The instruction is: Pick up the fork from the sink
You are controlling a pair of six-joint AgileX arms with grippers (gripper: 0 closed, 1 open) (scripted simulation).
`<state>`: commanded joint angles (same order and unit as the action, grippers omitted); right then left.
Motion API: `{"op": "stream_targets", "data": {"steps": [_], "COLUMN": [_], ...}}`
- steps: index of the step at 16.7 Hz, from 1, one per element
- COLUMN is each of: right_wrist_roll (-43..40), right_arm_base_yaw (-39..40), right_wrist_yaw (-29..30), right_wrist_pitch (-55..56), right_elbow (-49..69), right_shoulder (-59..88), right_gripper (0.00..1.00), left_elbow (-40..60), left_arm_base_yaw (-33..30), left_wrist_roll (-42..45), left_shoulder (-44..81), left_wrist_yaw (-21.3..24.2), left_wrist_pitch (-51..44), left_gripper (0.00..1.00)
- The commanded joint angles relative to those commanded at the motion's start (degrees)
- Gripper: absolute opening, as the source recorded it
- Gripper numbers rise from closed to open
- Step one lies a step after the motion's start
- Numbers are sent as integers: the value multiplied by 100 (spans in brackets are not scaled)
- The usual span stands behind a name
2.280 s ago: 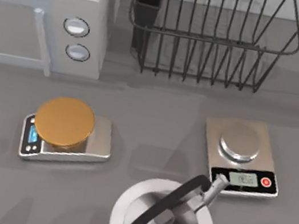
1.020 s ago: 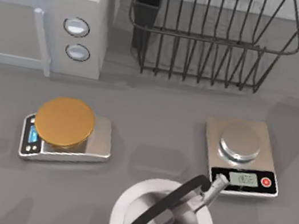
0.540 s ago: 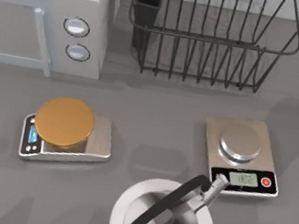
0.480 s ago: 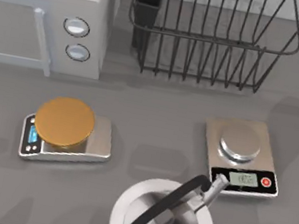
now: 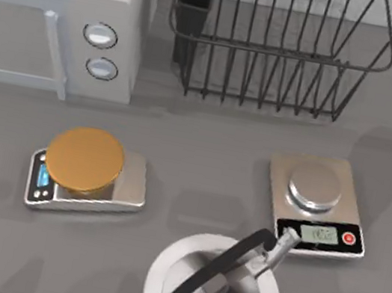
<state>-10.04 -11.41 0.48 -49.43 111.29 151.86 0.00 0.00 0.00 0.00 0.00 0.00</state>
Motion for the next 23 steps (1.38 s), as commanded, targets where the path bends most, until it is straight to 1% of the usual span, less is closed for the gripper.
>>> {"op": "stream_targets", "data": {"steps": [5,6,8,11,17,19,23], "right_wrist_roll": [0,42,41,35,26,25,33], "right_arm_base_yaw": [0,17,16,11,6,7,14], "right_wrist_yaw": [0,-48,-48,-50,-57,-58,-61], "right_wrist_pitch": [0,-64,-153,-733,-2531,-2806,-2839], "right_elbow": [0,68,154,609,1805,2030,2064], "right_shoulder": [0,-255,-272,-406,-895,-1015,-1028], "right_gripper": [0,0,0,0,0,0,0], "left_elbow": [0,0,0,0,0,0,0], "left_arm_base_yaw": [0,0,0,0,0,0,0], "left_wrist_roll": [0,0,0,0,0,0,0], "left_shoulder": [0,0,0,0,0,0,0], "left_wrist_yaw": [0,0,0,0,0,0,0], "left_wrist_pitch": [0,0,0,0,0,0,0], "left_gripper": [100,100,100,100,100,100,100]}}
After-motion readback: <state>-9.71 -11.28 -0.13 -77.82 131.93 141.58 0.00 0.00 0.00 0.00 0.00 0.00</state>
